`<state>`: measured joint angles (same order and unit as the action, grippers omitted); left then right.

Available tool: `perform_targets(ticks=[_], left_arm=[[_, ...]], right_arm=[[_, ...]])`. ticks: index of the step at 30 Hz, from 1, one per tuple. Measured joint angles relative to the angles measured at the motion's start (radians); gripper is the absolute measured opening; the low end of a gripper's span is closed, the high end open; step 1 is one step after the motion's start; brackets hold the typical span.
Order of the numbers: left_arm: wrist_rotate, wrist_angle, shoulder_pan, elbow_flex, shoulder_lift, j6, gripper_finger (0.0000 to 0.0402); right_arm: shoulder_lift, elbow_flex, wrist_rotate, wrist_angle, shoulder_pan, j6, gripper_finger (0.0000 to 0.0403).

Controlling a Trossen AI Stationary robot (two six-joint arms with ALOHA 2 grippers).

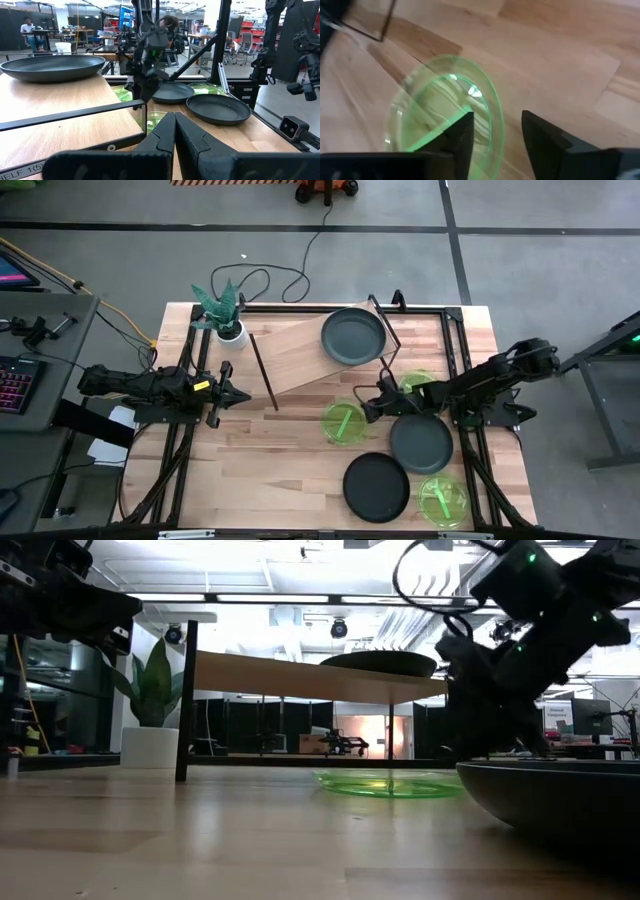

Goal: Place and stack plates onto a shelf
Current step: Put the middle green plate on the shelf

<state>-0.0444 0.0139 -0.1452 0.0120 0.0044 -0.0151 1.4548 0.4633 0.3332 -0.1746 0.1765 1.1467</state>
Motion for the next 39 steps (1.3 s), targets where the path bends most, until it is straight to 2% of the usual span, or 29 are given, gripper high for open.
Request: perform_targets(ticks=[6,15,30,33,37,39], left_arm=[[0.000,0.000,0.000,0.000,0.000,0.000,0.0000],[0.000,0.000,0.000,0.000,0.000,0.000,0.0000],[0.000,0.000,0.000,0.000,0.000,0.000,0.0000],[0.000,0.000,0.000,0.000,0.000,0.000,0.0000],[0.000,0.000,0.000,0.000,0.000,0.000,0.0000],[0.000,0.000,0.000,0.000,0.000,0.000,0.0000]], right_arm=[[0.092,0.001,0.007,-0.045,0.026,0.047,0.0170],[0.135,0.002,0.013,-0.125,0.060,0.134,0.0154],[0.134,0.004,-0.118,-0.114,0.066,0.137,0.0113],[0.134,0.004,-0.130,-0.096,0.066,0.137,0.0091],[0.135,0.003,-0.135,-0.078,0.060,0.137,0.0018],[0.135,0.002,-0.147,-0.086,0.053,0.137,0.0009]])
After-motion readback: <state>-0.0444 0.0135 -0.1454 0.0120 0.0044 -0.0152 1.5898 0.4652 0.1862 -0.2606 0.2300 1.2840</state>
